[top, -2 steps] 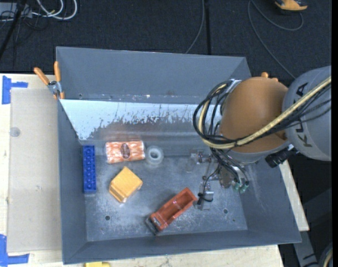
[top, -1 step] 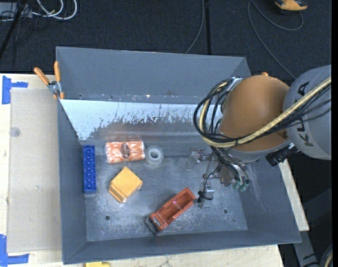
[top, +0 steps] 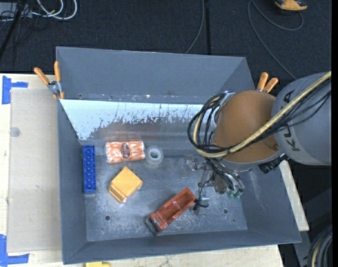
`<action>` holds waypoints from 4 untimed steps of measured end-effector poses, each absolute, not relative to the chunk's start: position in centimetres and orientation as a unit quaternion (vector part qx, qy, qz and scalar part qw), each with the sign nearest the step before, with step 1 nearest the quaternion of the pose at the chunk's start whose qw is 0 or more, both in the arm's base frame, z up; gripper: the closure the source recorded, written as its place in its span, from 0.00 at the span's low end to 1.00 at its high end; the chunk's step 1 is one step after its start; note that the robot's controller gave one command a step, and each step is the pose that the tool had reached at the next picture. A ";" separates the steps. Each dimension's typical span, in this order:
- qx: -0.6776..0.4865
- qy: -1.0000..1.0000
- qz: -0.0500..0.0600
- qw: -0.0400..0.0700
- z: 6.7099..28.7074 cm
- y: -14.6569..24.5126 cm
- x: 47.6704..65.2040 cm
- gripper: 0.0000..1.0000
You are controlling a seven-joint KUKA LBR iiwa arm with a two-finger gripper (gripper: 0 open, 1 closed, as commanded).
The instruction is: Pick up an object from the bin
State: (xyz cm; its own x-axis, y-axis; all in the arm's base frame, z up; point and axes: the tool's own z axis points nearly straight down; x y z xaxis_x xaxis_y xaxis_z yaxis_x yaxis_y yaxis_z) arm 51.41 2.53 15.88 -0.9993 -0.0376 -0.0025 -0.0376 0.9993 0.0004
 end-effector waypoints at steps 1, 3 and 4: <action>-0.080 0.997 0.000 -0.001 9.8 2.3 50.2 0.00; -0.135 0.991 0.000 0.001 6.9 3.3 49.3 0.00; -0.134 0.991 0.000 0.002 7.0 3.3 49.4 1.00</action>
Offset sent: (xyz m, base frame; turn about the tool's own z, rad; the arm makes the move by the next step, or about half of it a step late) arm -0.0206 0.0079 -0.0888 -0.2358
